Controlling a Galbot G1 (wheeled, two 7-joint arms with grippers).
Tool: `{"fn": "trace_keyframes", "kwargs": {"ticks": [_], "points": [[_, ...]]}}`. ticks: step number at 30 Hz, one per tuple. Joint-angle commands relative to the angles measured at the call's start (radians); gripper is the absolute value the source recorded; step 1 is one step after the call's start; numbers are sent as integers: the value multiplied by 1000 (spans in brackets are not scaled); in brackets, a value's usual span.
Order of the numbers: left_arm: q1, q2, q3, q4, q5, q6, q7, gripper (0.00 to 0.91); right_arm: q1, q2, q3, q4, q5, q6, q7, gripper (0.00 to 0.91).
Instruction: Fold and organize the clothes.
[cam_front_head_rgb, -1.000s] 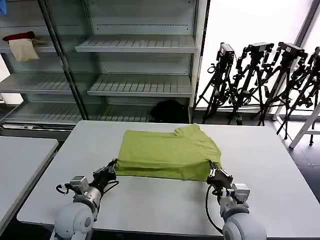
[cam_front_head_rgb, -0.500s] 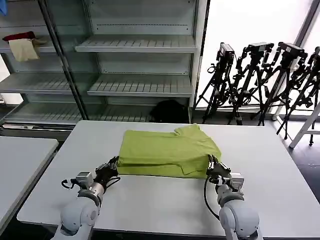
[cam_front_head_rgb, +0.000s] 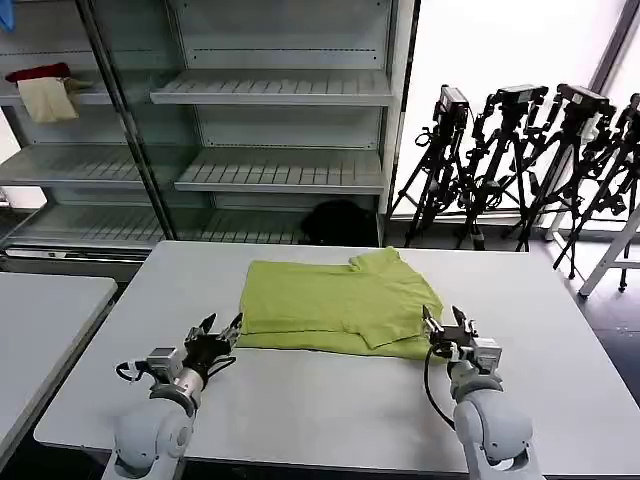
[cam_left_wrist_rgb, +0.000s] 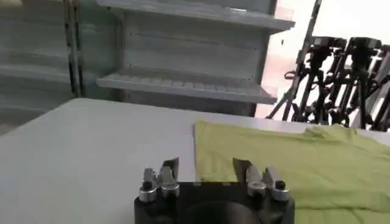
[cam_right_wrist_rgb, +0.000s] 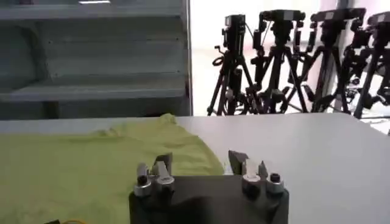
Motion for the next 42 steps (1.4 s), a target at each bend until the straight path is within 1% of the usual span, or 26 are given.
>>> {"fn": "trace_keyframes", "kwargs": {"ticks": [1,2,6,11,14,15,16,17,18,21,22,23,24,25,27,28,29,30,31,33,34,38,42], "points": [[31,4,3,-25,10,9,2,907,-33,-15,34,24,8,-2,-25,907],[33,3,4,-27,15,19,2,907,-51,-17,37,39,20,-3,-32,907],[40,3,9,-14,53,37,4,907,-129,-15,43,71,62,-1,-29,907],[53,7,17,-19,80,52,14,907,-161,-18,47,66,68,-1,-29,907],[56,4,23,-18,86,52,14,907,-173,-19,47,53,63,0,-30,856],[56,3,24,-16,86,52,14,907,-176,-18,46,48,62,0,-34,806],[56,2,26,-15,87,52,15,907,-177,-18,44,46,61,0,-35,705],[54,2,29,-12,89,51,14,907,-177,-18,43,44,60,1,-34,574],[52,1,30,-9,90,51,14,907,-173,-14,38,37,54,1,-35,554],[48,-2,34,-3,94,51,13,907,-164,-7,28,25,33,0,-36,433],[47,-2,35,0,96,51,12,907,-162,-6,24,22,27,0,-37,322],[46,-3,37,1,97,51,12,907,-160,-4,20,16,21,0,-40,111],[45,-3,38,4,97,51,12,907,-160,-1,15,13,10,0,-43,71],[45,-3,39,7,97,52,12,887,-159,0,10,9,0,0,-44,0],[44,-5,39,10,96,53,12,776,-155,4,4,2,-11,0,-45,0],[44,-6,39,11,95,55,13,655,-154,4,3,0,-12,0,-46,0],[46,-5,39,11,94,57,18,625,-154,3,2,0,-16,0,-47,0],[48,-4,39,10,93,58,19,504,-156,1,1,0,-19,0,-51,0],[50,-3,40,10,93,58,21,312,-158,0,0,0,-20,0,-50,0],[51,-2,40,12,93,58,27,131,-160,0,0,0,-25,0,-53,0],[51,-2,40,14,94,58,28,20,-161,-1,0,1,-24,0,-53,0],[51,1,41,18,94,58,30,0,-161,2,0,14,-21,0,-51,0],[52,3,41,16,93,58,42,0,-164,1,1,38,-13,0,-51,0]]}}
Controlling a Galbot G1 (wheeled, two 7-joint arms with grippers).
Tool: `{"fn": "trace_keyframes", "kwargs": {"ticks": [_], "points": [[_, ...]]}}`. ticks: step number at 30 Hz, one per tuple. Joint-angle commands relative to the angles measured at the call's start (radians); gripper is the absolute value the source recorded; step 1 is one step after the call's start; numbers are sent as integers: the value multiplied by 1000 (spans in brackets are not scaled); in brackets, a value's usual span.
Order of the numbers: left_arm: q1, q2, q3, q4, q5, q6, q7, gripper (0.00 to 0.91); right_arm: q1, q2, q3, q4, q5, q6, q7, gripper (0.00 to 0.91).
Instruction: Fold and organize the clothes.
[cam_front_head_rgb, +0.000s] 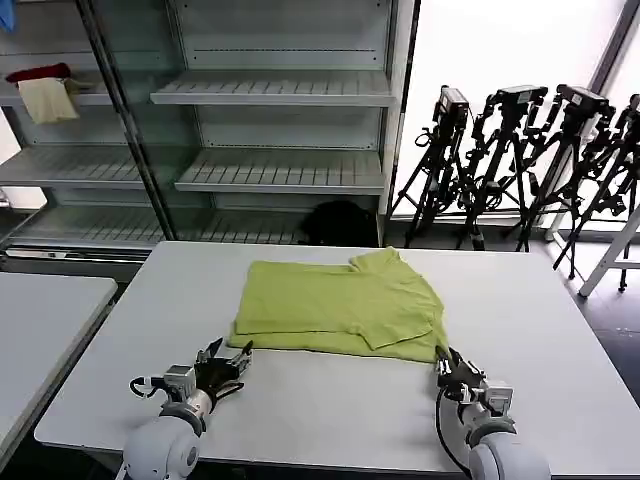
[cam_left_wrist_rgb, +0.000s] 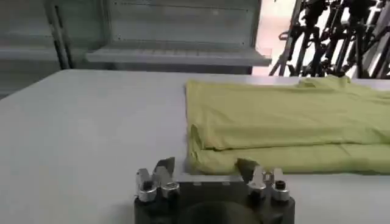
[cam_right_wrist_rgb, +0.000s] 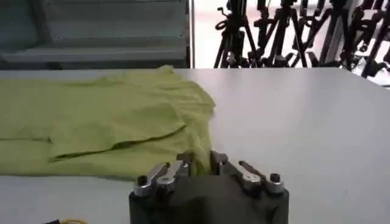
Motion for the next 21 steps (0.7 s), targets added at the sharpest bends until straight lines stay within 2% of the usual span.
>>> {"fn": "trace_keyframes", "kwargs": {"ticks": [1,17,21], "points": [[2,2,3,2,3,3,17,0,-4,0,-3,18,-8,-1,-2,0],[2,12,28,-19,58,-31,28,0,-43,-15,2,98,51,-2,9,0],[66,55,-6,-103,22,-17,23,0,-96,-26,-2,160,101,-5,36,0]]}}
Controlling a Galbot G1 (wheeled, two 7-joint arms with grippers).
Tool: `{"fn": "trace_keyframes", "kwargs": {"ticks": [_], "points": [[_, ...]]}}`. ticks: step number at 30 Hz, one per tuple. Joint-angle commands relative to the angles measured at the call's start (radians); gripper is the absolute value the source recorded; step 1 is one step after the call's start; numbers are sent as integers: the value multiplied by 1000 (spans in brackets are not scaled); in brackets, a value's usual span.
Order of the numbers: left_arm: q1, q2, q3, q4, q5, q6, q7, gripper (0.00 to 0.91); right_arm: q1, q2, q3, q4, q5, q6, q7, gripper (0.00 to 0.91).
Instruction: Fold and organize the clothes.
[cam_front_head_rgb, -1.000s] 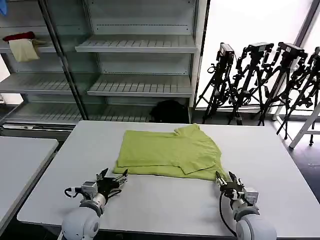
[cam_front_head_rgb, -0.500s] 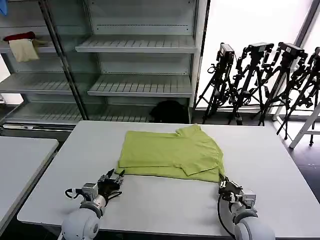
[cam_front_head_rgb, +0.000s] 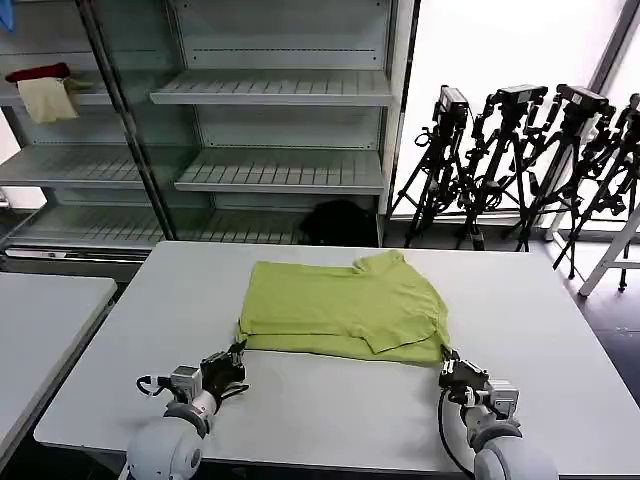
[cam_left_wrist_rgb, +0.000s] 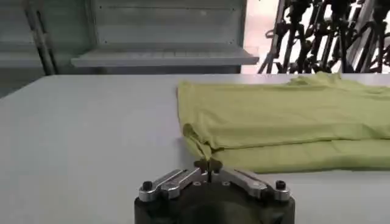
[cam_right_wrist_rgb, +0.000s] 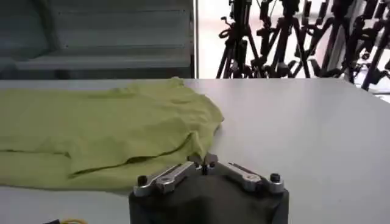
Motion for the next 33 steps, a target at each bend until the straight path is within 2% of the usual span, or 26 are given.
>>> {"fn": "trace_keyframes", "kwargs": {"ticks": [1,5,9,16,21,23,24,33], "points": [[102,68,-45,-144,-49,15,-12,0,-76,-8,-8,98,71,0,35,0],[249,128,-101,-270,-107,21,-26,0,-162,-4,-27,169,88,1,53,0],[355,136,-155,-328,-143,21,-42,0,-235,6,-39,221,87,2,70,0],[490,108,-226,-354,-167,18,-97,0,-329,-6,-96,242,48,2,128,0],[522,97,-259,-367,-184,21,-151,0,-372,-18,-118,257,34,1,145,0],[531,96,-257,-371,-185,20,-154,50,-387,-15,-131,264,29,2,158,0],[531,93,-252,-371,-184,21,-162,907,-394,-10,-140,267,29,2,162,907],[507,74,-222,-377,-154,21,-213,907,-415,12,-163,289,6,4,174,907]]}}
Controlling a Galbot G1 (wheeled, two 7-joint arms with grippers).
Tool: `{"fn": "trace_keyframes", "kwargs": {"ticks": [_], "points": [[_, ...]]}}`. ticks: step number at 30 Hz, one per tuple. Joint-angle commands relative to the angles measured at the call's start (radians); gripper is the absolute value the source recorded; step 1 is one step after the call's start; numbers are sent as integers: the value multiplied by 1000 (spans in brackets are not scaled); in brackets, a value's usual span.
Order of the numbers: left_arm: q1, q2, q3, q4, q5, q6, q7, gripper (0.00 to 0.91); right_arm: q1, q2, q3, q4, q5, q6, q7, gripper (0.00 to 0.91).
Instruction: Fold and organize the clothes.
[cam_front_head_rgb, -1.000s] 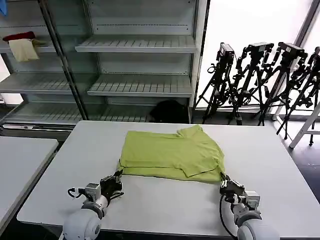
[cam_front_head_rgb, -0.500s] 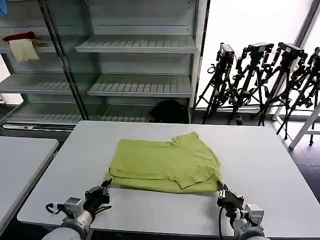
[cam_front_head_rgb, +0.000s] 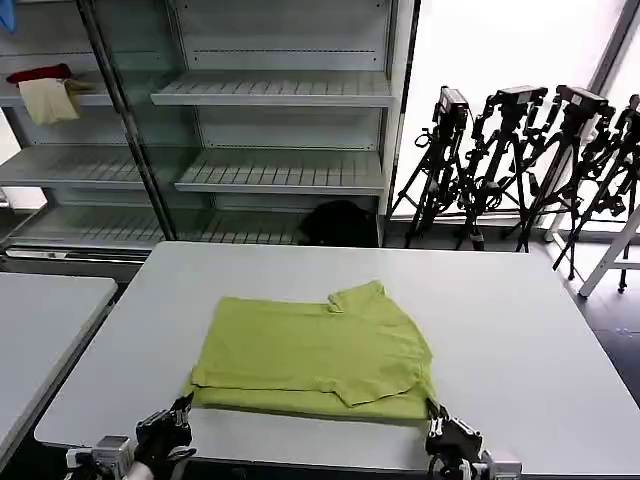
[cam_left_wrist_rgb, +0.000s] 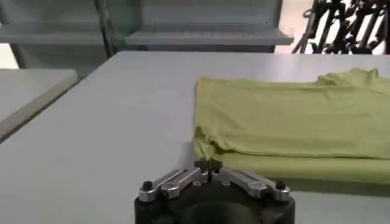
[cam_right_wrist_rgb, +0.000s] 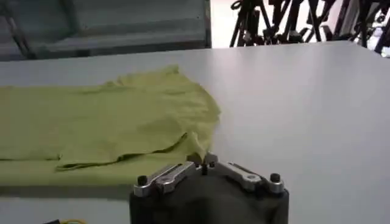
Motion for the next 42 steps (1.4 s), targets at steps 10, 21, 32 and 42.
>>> {"fn": "trace_keyframes", "kwargs": {"ticks": [10,21,32,42], "points": [[-58,-45,-70,-33,28,0,-132,907,127,32,34,75,-9,-1,46,907],[-498,85,-1,267,-30,4,238,907,615,-15,-67,-272,30,-16,-38,907],[-768,196,132,569,-53,7,288,907,943,17,-170,-666,64,-20,-41,907],[-842,202,216,687,-3,7,328,907,967,32,-153,-767,67,-19,-45,907]]}}
